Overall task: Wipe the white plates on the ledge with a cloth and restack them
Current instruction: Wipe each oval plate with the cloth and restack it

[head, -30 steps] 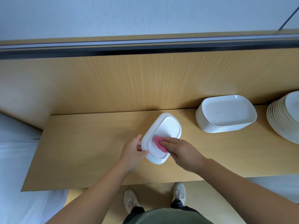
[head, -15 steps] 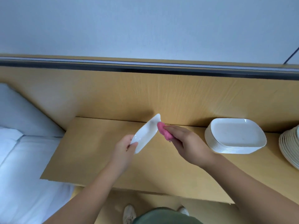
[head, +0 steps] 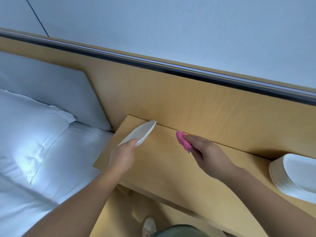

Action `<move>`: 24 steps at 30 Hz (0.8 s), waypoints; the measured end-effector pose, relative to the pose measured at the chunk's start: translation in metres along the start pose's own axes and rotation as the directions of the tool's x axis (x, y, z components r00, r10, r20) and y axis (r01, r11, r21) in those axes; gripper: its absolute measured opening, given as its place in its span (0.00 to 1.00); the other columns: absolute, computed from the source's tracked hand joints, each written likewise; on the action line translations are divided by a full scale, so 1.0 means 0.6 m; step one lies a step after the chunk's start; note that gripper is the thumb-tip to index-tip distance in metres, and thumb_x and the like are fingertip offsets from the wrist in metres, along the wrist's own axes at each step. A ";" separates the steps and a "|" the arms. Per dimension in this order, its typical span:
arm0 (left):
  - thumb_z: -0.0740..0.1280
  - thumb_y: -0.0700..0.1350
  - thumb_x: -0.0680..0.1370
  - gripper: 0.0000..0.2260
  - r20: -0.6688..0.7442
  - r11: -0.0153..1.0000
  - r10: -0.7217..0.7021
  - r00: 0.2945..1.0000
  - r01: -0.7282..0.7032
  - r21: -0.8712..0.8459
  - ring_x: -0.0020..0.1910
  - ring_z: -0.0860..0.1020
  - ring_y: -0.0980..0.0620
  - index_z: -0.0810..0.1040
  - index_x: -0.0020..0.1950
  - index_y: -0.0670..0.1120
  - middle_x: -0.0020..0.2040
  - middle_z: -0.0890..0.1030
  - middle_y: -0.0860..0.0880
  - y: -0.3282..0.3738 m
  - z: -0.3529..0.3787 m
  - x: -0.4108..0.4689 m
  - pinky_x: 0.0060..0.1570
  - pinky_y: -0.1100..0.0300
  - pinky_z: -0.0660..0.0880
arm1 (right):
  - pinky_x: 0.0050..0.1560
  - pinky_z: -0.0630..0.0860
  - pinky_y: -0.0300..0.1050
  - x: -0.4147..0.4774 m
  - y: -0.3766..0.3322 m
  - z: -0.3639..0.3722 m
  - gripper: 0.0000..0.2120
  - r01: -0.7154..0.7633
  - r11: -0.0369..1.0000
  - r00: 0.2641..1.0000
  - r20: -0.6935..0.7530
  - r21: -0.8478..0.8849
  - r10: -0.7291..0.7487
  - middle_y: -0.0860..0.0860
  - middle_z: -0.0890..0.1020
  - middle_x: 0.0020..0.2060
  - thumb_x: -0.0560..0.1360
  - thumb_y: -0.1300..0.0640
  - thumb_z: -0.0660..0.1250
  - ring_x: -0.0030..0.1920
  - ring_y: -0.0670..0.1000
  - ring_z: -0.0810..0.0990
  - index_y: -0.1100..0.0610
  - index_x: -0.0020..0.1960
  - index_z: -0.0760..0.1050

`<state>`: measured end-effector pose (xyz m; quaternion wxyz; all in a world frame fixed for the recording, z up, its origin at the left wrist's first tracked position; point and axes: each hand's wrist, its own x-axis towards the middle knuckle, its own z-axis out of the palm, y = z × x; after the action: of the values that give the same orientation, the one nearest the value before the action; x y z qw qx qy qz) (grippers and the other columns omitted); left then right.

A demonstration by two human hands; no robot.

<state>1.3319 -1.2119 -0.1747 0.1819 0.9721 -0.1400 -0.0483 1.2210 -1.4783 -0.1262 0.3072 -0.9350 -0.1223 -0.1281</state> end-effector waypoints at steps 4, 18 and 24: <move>0.53 0.39 0.81 0.21 0.046 0.996 0.012 0.999 -0.016 0.092 0.52 0.78 0.47 0.66 0.73 0.53 0.57 0.80 0.50 -0.052 0.010 0.028 0.44 0.57 0.73 | 0.56 0.73 0.35 0.022 -0.013 0.024 0.14 -0.011 1.000 1.000 -0.012 -0.029 0.011 0.46 0.81 0.56 0.80 0.59 0.59 0.56 0.47 0.79 0.60 0.63 0.76; 0.57 0.54 0.81 0.18 0.293 0.981 0.155 0.943 -0.182 0.067 0.70 0.66 0.48 0.71 0.71 0.56 0.72 0.69 0.55 -0.131 0.067 0.065 0.69 0.51 0.63 | 0.51 0.67 0.25 0.022 -0.018 0.058 0.13 -0.171 0.982 0.985 -0.019 -0.075 0.170 0.42 0.79 0.51 0.79 0.61 0.60 0.49 0.38 0.75 0.60 0.61 0.77; 0.55 0.41 0.81 0.21 0.323 0.999 0.037 0.946 -0.048 0.024 0.74 0.61 0.53 0.69 0.73 0.53 0.75 0.64 0.55 -0.124 0.082 0.070 0.69 0.56 0.62 | 0.51 0.66 0.24 -0.011 -0.001 0.029 0.13 -0.258 0.962 0.964 -0.083 -0.085 0.251 0.38 0.77 0.50 0.80 0.59 0.59 0.50 0.33 0.73 0.60 0.61 0.77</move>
<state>1.3842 -1.1741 -0.2494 0.1424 0.9506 -0.1894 -0.2003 1.2173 -1.4682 -0.1413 0.2803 -0.9514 0.0161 -0.1264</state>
